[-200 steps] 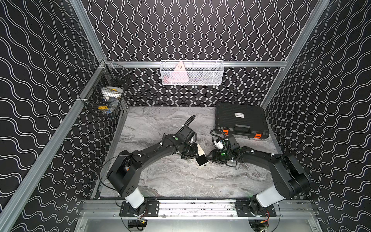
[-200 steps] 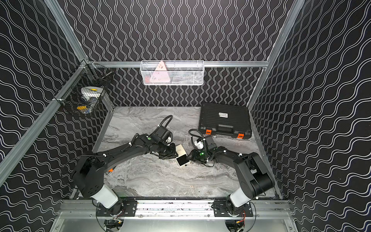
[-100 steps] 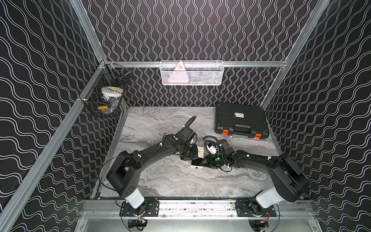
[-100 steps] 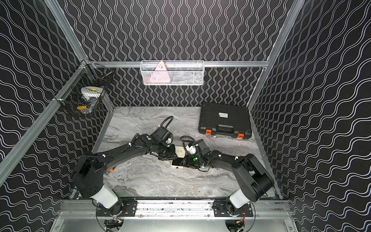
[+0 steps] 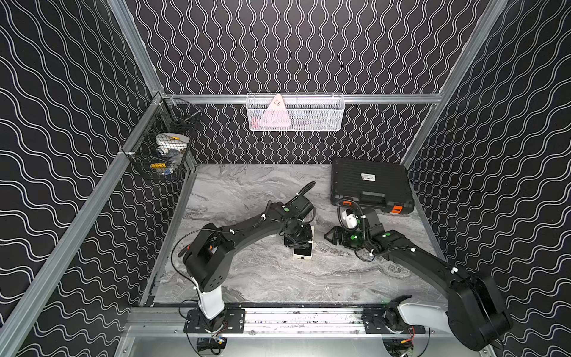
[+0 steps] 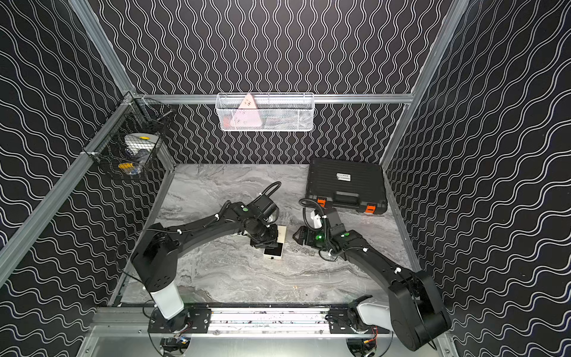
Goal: Place the earrings into the drawer-style jewelry box
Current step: Adjust the jewelry box at the center of the board, then insert the earring into the inner lining.
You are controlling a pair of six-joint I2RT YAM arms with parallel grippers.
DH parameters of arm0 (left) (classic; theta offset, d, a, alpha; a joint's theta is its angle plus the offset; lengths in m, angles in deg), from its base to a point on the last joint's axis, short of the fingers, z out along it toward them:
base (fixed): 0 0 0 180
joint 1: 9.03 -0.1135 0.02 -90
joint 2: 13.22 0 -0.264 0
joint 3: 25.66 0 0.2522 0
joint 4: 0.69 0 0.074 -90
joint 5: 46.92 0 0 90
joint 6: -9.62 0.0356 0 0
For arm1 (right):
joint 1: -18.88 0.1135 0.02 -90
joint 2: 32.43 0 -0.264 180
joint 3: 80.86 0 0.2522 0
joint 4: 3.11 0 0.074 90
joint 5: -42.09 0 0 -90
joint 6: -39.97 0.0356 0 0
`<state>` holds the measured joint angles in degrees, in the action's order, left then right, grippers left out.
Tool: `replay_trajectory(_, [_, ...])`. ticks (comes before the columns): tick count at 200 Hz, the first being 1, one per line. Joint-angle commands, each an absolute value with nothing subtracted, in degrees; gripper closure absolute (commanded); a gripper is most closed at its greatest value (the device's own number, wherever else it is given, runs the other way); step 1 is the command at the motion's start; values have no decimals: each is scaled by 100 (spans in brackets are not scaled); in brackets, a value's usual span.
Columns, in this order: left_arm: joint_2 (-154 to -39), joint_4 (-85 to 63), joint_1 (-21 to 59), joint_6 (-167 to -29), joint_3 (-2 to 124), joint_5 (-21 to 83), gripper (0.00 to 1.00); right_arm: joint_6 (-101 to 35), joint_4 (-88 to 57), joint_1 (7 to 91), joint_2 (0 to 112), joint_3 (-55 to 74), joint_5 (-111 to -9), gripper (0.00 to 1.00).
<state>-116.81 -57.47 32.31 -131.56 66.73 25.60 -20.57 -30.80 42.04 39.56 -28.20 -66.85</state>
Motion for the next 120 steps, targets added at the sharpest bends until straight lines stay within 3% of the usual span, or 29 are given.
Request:
replay_trajectory(1, [-11917, -6277, 3256, -13438, 6900, 2629, 100, -2194, -3410, 4098, 3936, -2704, -6501, 14])
replay_trajectory(120, [-13110, -7146, 3342, -13302, 8232, 2992, 100, -2382, -3234, 3743, 4059, -2702, -6961, 12])
